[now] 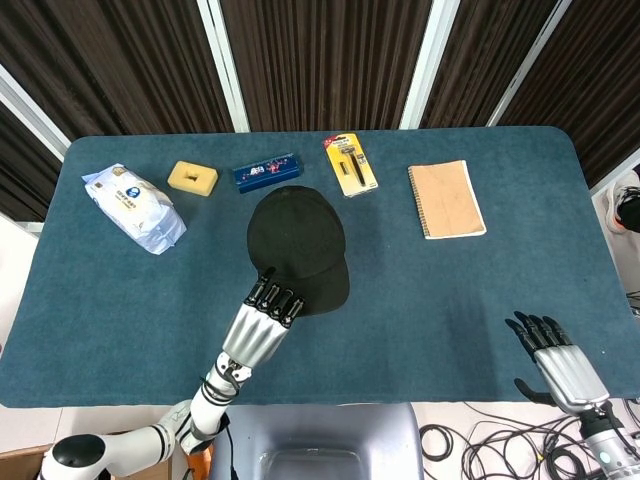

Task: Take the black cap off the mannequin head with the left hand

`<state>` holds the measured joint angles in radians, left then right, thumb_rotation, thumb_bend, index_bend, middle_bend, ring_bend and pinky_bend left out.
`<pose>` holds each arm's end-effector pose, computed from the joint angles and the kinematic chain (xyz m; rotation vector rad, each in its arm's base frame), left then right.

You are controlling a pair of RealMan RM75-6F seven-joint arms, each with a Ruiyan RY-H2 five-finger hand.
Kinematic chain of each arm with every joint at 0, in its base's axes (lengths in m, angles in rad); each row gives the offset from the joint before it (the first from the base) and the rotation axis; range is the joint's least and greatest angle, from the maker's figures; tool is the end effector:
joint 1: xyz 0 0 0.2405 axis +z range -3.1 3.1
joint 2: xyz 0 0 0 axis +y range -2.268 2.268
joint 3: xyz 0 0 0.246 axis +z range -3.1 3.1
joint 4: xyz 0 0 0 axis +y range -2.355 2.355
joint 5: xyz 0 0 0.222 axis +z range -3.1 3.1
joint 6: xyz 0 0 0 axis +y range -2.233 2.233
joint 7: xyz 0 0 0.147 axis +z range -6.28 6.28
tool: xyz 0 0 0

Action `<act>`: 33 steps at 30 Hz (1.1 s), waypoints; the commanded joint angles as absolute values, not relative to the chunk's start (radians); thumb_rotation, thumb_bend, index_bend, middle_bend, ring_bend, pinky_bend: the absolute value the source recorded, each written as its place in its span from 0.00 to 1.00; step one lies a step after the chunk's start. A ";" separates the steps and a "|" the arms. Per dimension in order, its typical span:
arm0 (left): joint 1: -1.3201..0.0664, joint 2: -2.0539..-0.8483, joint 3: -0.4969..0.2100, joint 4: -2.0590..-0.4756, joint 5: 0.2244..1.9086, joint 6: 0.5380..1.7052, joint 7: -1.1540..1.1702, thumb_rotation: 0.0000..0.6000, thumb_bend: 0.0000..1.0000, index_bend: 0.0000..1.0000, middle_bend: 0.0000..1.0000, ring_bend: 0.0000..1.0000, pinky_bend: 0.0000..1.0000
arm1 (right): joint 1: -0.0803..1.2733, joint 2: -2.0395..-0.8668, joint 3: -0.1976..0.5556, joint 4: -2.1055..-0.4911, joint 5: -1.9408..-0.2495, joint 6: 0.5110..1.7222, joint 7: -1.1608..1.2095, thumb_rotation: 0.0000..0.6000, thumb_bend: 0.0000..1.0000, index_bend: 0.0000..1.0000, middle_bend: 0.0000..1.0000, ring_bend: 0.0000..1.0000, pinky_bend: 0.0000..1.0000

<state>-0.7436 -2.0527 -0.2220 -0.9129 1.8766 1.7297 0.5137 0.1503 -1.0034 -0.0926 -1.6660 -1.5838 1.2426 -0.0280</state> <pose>-0.0475 0.2822 -0.0458 -1.4414 0.1059 -1.5312 -0.3139 -0.1626 0.1221 1.7169 -1.0287 0.6463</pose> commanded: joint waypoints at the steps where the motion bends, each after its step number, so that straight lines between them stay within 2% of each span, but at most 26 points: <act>1: -0.755 -2.040 -0.230 -0.914 1.878 1.733 0.521 1.00 0.55 0.68 0.75 0.61 0.39 | 0.150 -1.003 -0.093 -1.666 -1.585 1.243 -0.027 1.00 0.24 0.00 0.00 0.00 0.02; 11: -0.813 -1.983 -0.285 -0.921 1.879 1.763 0.531 1.00 0.58 0.68 0.76 0.62 0.40 | 0.150 -1.001 -0.093 -1.664 -1.581 1.243 -0.021 1.00 0.24 0.00 0.00 0.00 0.02; 26: -0.850 -1.815 -0.381 -1.071 1.825 1.764 0.562 1.00 0.59 0.68 0.76 0.62 0.40 | 0.151 -1.002 -0.095 -1.669 -1.576 1.234 -0.033 1.00 0.24 0.00 0.00 0.00 0.02; 30: -0.819 -1.756 -0.380 -1.121 1.809 1.771 0.582 1.00 0.59 0.68 0.76 0.62 0.40 | 0.150 -1.001 -0.094 -1.669 -1.577 1.241 -0.029 1.00 0.24 0.00 0.00 0.00 0.02; 33: -0.771 -1.705 -0.352 -1.160 1.802 1.781 0.589 1.00 0.59 0.68 0.76 0.62 0.40 | 0.150 -1.001 -0.094 -1.668 -1.578 1.240 -0.029 1.00 0.24 0.00 0.00 0.00 0.02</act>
<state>-0.8020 -1.7354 -0.3701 -1.1346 1.8098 1.7724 0.5795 0.1500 -1.0013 -0.0942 -1.6680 -1.5775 1.2395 -0.0293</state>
